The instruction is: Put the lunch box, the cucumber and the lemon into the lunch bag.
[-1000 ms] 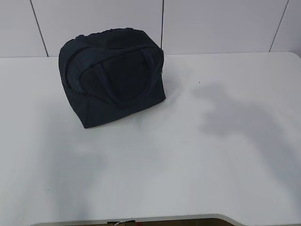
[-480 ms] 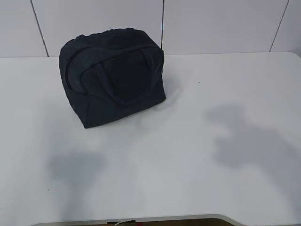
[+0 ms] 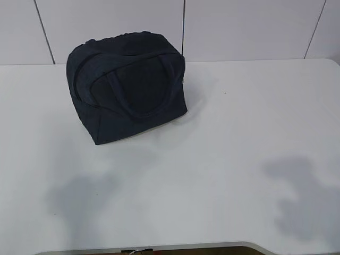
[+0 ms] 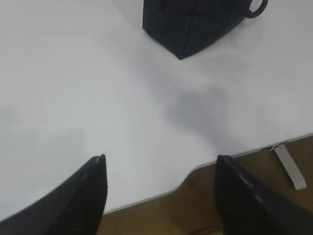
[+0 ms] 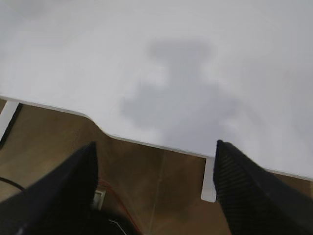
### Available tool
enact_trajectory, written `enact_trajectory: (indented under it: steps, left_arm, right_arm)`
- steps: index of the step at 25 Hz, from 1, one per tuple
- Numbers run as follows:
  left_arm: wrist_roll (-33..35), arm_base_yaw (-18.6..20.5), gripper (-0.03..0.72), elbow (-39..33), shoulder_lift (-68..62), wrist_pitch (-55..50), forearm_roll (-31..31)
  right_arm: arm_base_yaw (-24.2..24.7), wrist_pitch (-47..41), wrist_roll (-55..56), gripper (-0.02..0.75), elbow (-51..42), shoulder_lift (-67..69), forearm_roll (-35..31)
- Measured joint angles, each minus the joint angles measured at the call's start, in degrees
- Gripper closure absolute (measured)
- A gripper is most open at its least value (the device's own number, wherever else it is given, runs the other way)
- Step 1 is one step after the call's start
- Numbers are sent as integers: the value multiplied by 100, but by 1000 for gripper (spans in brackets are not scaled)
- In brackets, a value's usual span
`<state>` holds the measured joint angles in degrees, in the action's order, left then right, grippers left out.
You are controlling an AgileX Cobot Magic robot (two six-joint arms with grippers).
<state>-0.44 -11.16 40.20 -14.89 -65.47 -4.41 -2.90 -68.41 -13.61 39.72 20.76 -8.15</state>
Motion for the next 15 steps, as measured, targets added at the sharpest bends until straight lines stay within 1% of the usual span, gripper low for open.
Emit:
enact_trajectory:
  steps: [3, 6, 10, 15]
  left_arm:
    - [-10, 0, 181, 0, 97, 121, -21]
    - [-9, 0, 181, -53, 110, -43, -21]
    - [-9, 0, 179, -323, 149, -70, -65]
    - [-9, 0, 179, -793, 522, 42, -99]
  right_arm:
    - [0, 97, 165, 152, -318, -463, 111]
    - [0, 100, 245, 151, -560, -749, 120]
    - [0, 65, 275, 151, -702, -848, 146]
    - [0, 24, 275, 150, -708, -857, 186]
